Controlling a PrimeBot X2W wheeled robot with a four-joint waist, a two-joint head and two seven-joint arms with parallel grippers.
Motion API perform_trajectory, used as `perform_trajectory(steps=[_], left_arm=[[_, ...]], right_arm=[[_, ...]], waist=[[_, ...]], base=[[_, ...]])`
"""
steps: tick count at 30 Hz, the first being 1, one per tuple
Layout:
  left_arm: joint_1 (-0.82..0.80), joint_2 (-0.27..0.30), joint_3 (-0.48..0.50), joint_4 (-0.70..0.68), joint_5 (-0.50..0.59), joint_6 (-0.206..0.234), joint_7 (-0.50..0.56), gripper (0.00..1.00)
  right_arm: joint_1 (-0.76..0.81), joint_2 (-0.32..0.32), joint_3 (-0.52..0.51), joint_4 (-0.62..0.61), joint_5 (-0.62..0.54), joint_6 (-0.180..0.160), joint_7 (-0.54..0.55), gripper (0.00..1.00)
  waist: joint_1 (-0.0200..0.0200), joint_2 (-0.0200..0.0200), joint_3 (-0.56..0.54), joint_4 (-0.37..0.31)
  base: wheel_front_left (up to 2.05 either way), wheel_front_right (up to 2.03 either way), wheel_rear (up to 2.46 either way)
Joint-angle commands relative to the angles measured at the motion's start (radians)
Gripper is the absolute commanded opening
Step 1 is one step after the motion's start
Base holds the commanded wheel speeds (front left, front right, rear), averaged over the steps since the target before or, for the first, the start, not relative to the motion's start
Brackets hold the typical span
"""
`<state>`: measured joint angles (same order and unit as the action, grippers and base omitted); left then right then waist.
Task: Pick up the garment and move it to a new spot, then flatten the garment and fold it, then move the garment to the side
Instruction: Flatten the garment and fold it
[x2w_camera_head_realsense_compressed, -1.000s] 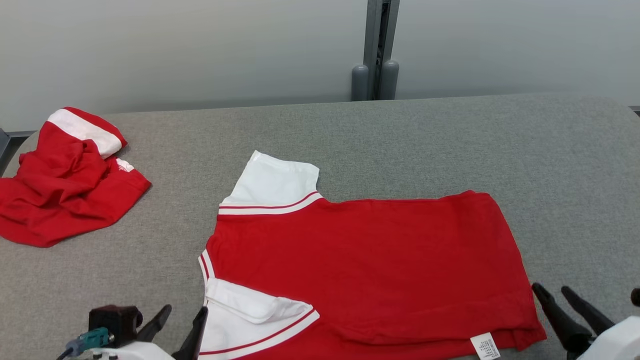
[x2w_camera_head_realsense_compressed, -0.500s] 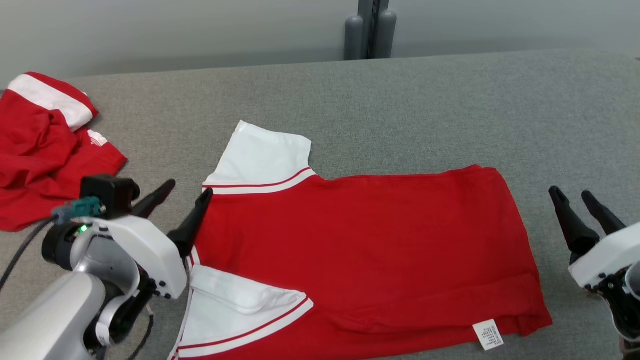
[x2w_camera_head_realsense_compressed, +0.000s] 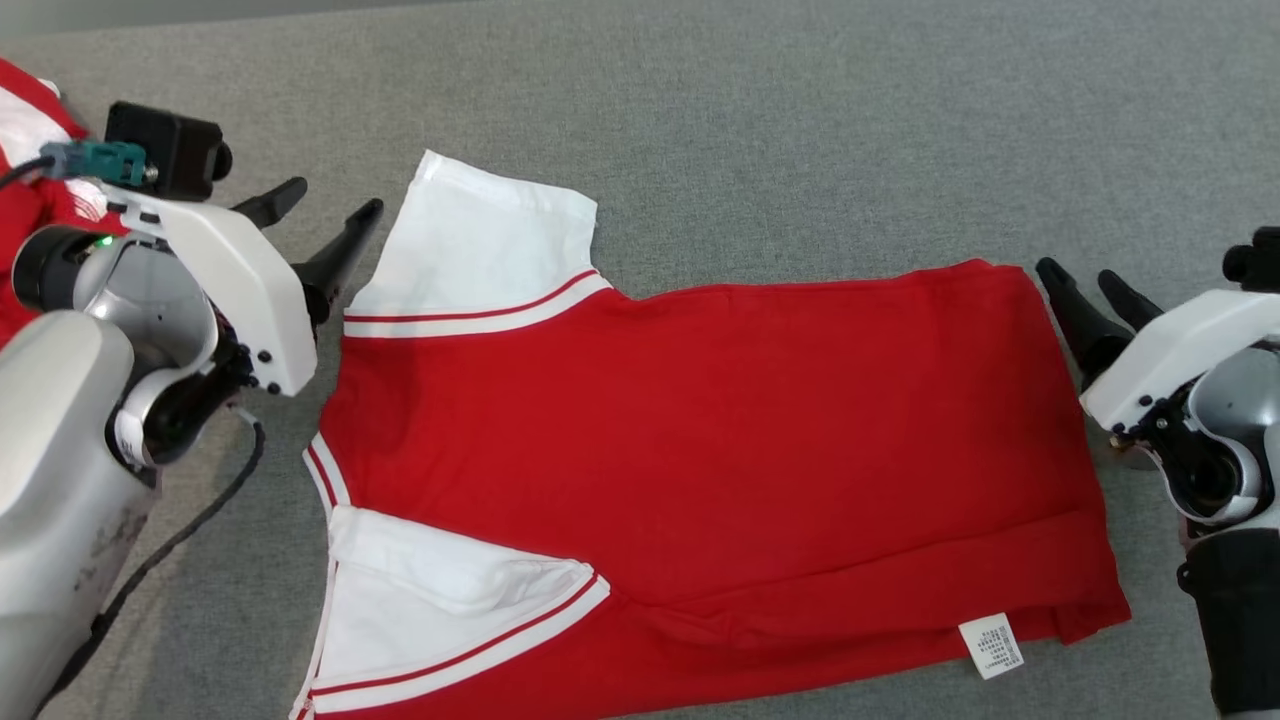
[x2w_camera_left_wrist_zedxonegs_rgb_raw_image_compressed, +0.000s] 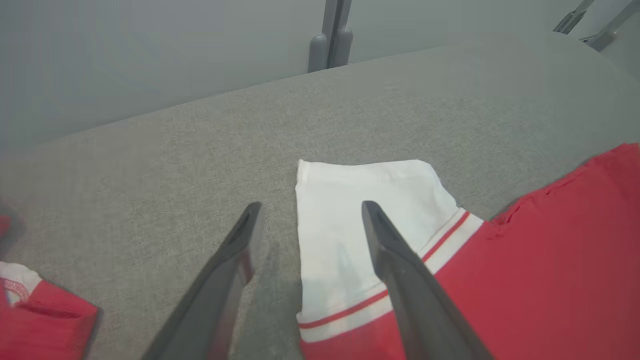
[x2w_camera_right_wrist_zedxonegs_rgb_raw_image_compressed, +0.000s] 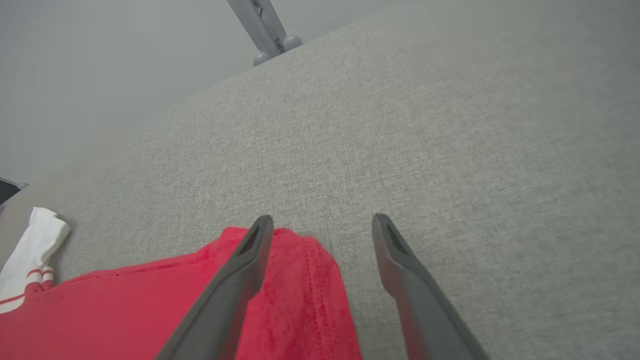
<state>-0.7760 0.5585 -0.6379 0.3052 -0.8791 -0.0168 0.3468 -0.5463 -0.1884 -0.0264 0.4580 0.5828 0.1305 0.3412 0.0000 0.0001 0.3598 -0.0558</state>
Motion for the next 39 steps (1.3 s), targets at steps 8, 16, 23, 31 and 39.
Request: perform_trajectory(steps=[8,16,23,31,39], left_arm=[[-0.193,-0.033,-0.030,0.192,-0.024,-0.085,0.086,1.00],[-0.307,-0.048,-0.070,0.329,-0.048,-0.112,0.153,1.00],[-0.339,-0.045,-0.119,0.368,-0.097,-0.114,0.154,1.00],[-0.361,-0.024,-0.162,0.439,-0.126,-0.113,0.108,1.00],[-0.368,-0.032,-0.209,0.407,-0.225,-0.114,0.147,0.29]], right_arm=[[-0.091,0.002,0.080,0.056,0.042,0.001,0.042,1.00],[-0.141,0.018,0.160,0.080,0.083,0.001,0.066,1.00],[-0.154,0.032,0.220,0.084,0.114,0.001,0.058,0.62],[-0.172,0.040,0.268,0.087,0.143,0.001,0.041,0.51],[-0.168,0.021,0.293,0.090,0.167,0.000,0.026,0.00]], waist=[[0.0000,-0.0001,0.087,-0.025],[0.0000,-0.0001,0.147,-0.055],[0.0000,-0.0001,0.169,-0.085],[0.0000,-0.0001,0.190,-0.109],[0.0000,-0.0001,0.191,-0.110]], base=[[0.00,0.00,0.00],[0.00,0.00,0.00],[0.00,0.00,0.00],[0.00,0.00,0.00],[0.00,0.00,0.00]])
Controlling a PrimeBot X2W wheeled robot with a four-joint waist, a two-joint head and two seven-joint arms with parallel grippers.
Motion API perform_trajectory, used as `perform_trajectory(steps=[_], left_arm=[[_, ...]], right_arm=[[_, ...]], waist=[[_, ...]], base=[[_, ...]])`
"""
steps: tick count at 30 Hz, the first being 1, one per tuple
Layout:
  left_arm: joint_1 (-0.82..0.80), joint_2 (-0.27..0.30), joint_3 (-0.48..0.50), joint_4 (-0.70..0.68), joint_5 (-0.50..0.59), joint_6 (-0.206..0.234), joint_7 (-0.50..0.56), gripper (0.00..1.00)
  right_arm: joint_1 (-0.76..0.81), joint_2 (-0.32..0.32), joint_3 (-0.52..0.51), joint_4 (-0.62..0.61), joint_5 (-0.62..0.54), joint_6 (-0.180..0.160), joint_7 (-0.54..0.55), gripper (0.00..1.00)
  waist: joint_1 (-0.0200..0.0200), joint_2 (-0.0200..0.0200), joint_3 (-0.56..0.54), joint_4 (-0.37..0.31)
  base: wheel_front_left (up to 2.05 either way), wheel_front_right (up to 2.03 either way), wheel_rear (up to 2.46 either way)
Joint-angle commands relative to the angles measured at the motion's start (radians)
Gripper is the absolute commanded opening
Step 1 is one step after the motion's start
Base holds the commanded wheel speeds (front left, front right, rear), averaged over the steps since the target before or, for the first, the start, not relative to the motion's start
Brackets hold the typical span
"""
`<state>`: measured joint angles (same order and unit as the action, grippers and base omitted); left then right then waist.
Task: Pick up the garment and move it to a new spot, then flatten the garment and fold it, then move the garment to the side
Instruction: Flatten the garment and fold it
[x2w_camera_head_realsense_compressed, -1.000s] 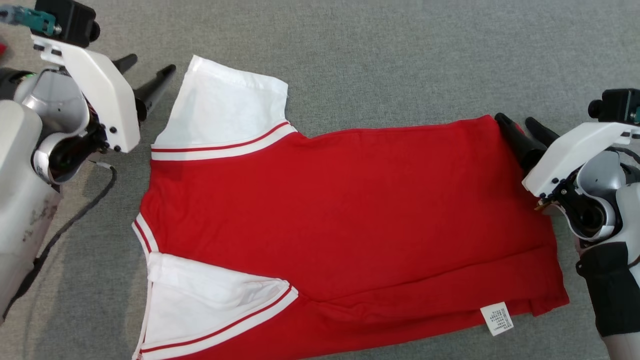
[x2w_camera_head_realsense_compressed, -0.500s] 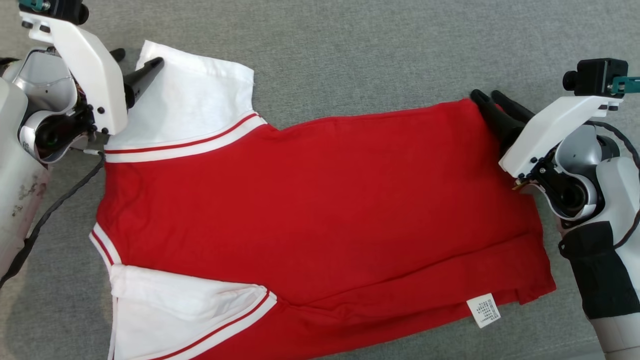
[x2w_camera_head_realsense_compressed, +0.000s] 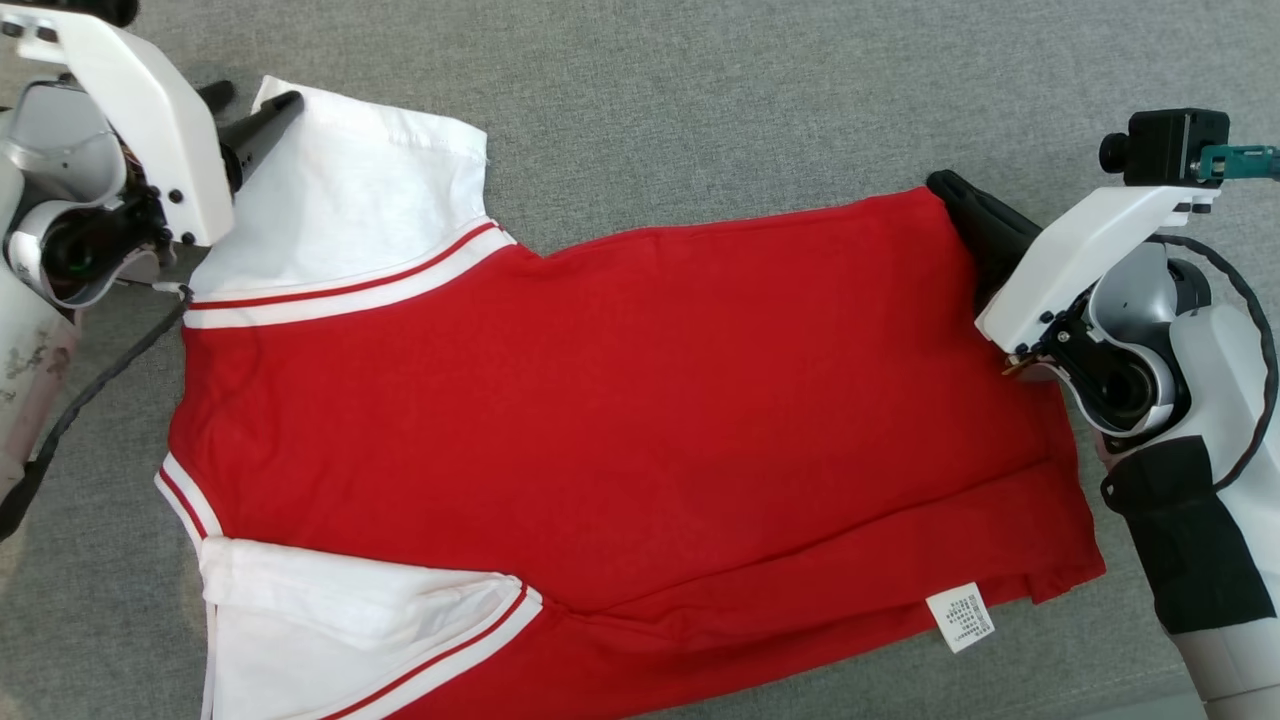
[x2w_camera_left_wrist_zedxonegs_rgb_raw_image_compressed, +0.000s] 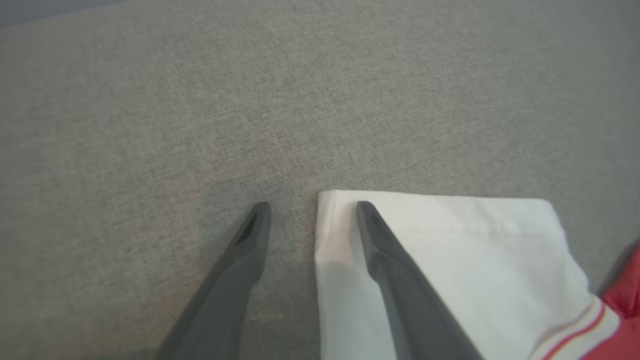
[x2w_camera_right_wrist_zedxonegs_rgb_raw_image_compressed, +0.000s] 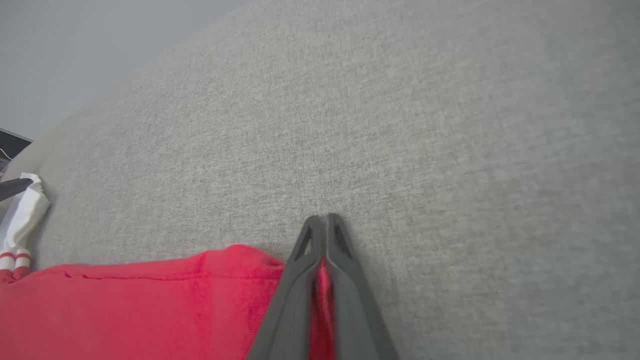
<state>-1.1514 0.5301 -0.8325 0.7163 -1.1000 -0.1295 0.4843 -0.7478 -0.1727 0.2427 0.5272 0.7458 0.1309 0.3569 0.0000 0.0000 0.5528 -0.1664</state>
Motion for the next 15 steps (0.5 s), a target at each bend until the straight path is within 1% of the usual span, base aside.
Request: perform_trajectory(steps=[1,3,6,8,15], left_arm=[[0.006,0.001,-0.024,-0.013,-0.013,-0.001,0.011,0.00],[0.004,0.009,-0.039,-0.030,-0.030,-0.001,0.014,0.00],[-0.008,0.022,-0.055,-0.045,-0.040,-0.001,-0.012,0.00],[-0.012,0.022,-0.062,-0.046,-0.043,-0.001,-0.020,0.00],[-0.006,0.030,-0.099,-0.049,-0.076,-0.001,-0.057,0.00]], right_arm=[[0.033,0.004,0.028,0.021,0.008,0.000,0.007,0.00],[0.035,0.000,0.033,0.016,0.015,0.000,-0.005,0.00],[0.033,-0.010,0.043,0.014,0.021,0.000,-0.030,0.00],[0.032,-0.012,0.045,0.014,0.024,0.000,-0.039,0.00],[0.024,-0.033,0.044,0.034,0.036,0.000,-0.117,0.00]], waist=[[0.0000,0.0000,-0.005,0.001],[0.0000,0.0000,-0.012,0.003],[0.0000,0.0000,-0.022,0.004],[0.0000,0.0000,-0.026,0.005],[0.0000,0.0000,-0.069,0.017]], base=[[0.00,0.00,0.00],[0.00,0.00,0.00],[0.00,0.00,0.00],[0.00,0.00,0.00],[0.00,0.00,0.00]])
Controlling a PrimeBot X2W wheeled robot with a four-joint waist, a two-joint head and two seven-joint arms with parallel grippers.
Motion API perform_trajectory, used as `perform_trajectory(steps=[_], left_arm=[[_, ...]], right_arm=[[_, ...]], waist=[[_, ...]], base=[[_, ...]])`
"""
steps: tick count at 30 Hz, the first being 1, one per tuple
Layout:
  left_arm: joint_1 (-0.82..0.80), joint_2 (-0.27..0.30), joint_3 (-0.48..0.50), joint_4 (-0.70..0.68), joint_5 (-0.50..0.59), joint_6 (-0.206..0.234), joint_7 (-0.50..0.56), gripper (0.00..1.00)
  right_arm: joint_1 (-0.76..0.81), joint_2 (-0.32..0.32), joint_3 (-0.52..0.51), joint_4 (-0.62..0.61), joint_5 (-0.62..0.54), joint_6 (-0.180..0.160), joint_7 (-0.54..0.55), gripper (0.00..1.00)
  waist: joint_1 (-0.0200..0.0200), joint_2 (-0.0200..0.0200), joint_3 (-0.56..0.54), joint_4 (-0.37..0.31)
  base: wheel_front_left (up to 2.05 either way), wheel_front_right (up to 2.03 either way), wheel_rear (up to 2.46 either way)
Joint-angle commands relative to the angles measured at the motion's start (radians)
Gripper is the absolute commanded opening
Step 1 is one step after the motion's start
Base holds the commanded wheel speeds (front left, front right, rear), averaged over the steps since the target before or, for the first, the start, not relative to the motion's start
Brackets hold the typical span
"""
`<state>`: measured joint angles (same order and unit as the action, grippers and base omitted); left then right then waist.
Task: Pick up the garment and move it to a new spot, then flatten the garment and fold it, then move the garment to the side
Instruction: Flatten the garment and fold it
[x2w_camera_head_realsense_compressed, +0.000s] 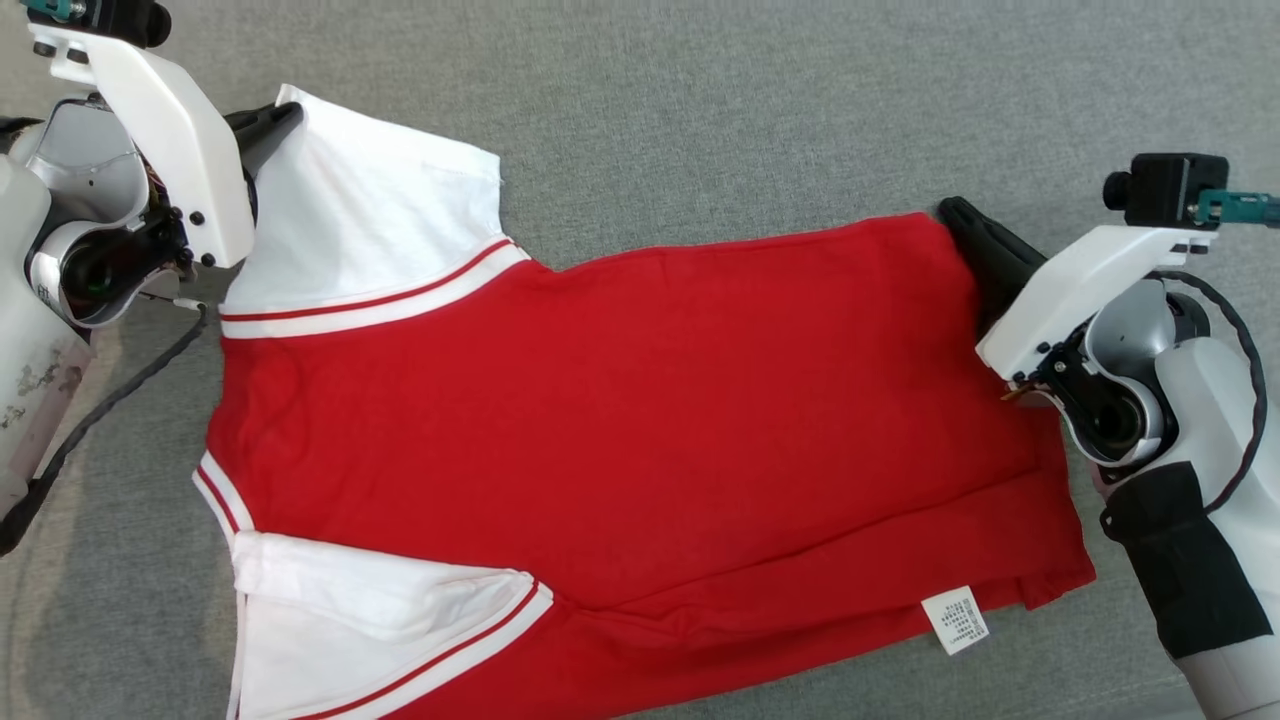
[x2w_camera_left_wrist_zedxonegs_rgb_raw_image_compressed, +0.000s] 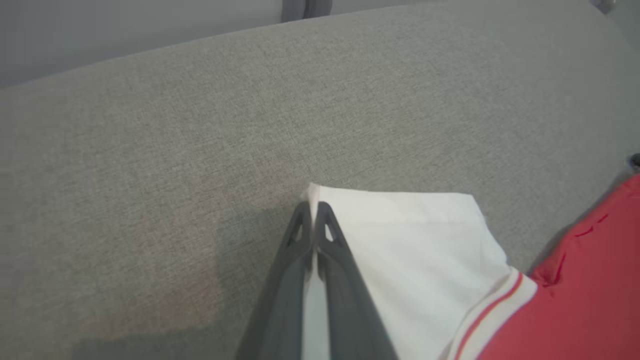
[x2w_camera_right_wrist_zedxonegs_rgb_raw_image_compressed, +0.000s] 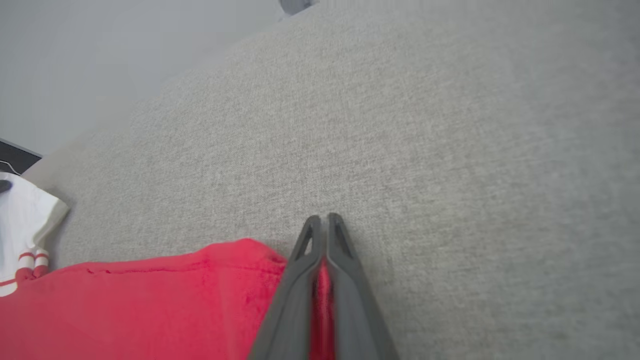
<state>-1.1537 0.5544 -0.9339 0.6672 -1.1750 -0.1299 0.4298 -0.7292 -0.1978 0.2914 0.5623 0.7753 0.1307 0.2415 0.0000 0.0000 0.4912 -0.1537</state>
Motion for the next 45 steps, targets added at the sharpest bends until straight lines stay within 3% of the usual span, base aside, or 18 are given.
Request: perform_trajectory(steps=[1,18,34,45], left_arm=[[0.003,0.007,-0.004,-0.005,-0.007,-0.001,-0.007,0.00],[0.149,0.080,-0.079,-0.166,-0.177,-0.001,-0.004,0.00],[0.251,0.215,-0.191,-0.447,-0.369,-0.001,0.294,0.00],[0.295,0.243,-0.225,-0.495,-0.421,0.010,0.379,0.00]], right_arm=[[0.008,-0.011,-0.005,0.004,0.009,0.000,-0.014,0.00],[0.127,-0.078,0.012,0.076,0.068,0.000,-0.135,0.00],[0.170,-0.154,0.096,0.080,0.161,0.000,0.047,0.00],[0.188,-0.215,0.166,0.046,0.226,0.000,0.136,0.00]], waist=[[0.0000,0.0000,-0.017,0.008],[0.0000,0.0000,-0.228,0.091],[0.0000,0.0000,-0.343,0.122],[0.0000,0.0000,-0.370,0.129]], base=[[0.00,0.00,0.00],[0.00,0.00,0.00],[0.00,0.00,0.00],[0.00,0.00,0.00]])
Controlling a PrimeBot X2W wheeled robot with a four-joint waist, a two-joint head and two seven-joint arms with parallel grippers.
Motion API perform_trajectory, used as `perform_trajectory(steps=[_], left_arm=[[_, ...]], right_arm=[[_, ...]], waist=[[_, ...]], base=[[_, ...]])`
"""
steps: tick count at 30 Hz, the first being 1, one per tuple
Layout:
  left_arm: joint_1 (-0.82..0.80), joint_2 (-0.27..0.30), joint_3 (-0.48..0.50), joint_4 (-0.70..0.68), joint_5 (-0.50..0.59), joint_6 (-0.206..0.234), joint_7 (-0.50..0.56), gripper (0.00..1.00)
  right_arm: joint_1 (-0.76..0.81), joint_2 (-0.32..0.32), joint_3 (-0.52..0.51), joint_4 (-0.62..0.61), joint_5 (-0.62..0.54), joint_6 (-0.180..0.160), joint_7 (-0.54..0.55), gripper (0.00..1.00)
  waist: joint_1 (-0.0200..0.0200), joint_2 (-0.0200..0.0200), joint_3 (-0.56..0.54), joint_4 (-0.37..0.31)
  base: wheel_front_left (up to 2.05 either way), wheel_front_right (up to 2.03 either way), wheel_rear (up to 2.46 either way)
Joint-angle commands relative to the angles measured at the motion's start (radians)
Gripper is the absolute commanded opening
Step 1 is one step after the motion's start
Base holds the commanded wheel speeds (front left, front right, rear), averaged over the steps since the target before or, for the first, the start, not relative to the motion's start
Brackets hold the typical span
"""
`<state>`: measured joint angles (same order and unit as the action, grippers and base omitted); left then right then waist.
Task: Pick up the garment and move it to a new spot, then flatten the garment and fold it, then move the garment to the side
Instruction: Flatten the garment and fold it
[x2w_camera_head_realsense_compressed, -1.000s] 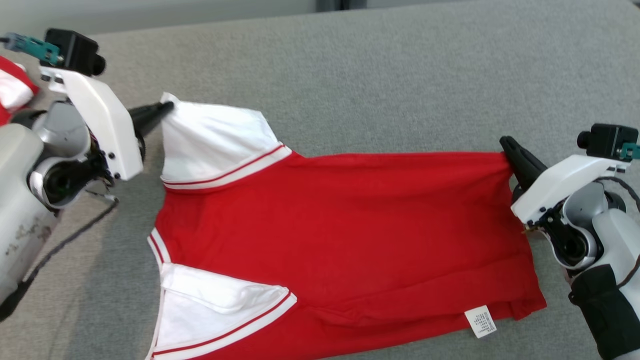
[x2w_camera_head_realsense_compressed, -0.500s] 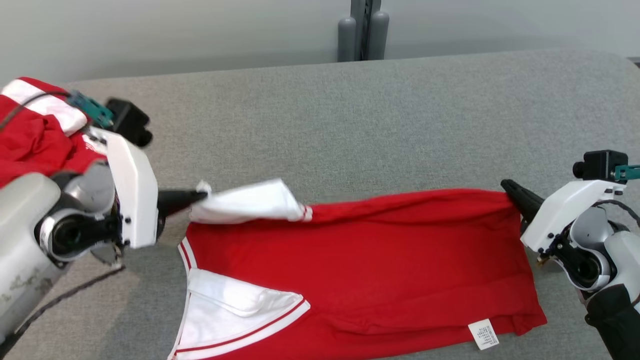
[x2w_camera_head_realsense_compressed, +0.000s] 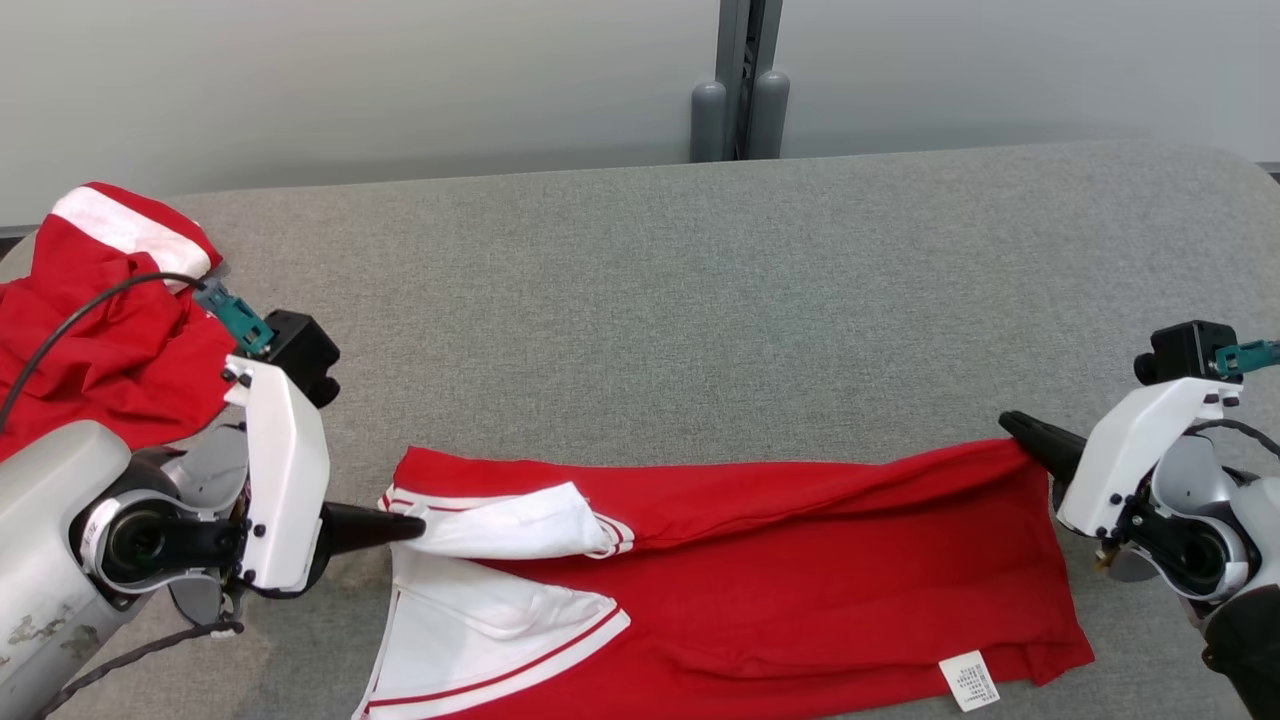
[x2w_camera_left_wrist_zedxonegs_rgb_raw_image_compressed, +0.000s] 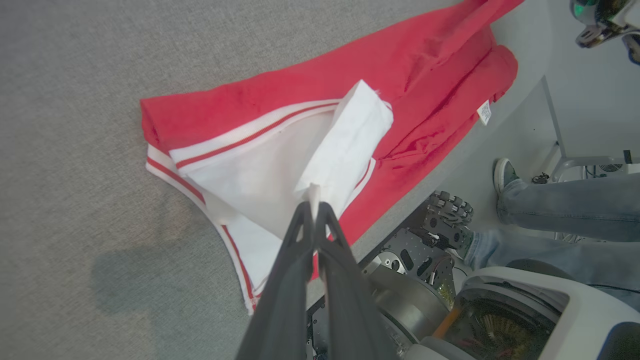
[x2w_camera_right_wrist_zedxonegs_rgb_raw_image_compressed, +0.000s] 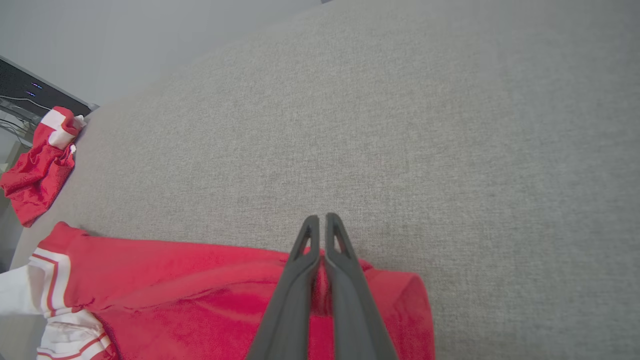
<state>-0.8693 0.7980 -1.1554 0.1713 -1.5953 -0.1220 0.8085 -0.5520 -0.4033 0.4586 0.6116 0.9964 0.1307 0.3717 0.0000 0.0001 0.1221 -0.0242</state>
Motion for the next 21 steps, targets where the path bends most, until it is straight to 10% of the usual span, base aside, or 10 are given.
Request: perform_trajectory(steps=[1,21], left_arm=[[0.014,0.002,-0.004,-0.003,-0.005,0.004,0.005,0.00],[0.062,0.035,-0.027,-0.073,-0.057,0.033,0.069,0.00]], right_arm=[[0.011,-0.015,0.003,-0.005,0.012,0.000,0.017,0.00],[0.045,-0.073,0.084,-0.036,0.076,0.000,0.187,0.00]], waist=[[0.0000,-0.0001,-0.002,0.000],[0.0000,-0.0001,-0.020,0.002]], base=[[0.00,0.00,0.00],[0.00,0.00,0.00]])
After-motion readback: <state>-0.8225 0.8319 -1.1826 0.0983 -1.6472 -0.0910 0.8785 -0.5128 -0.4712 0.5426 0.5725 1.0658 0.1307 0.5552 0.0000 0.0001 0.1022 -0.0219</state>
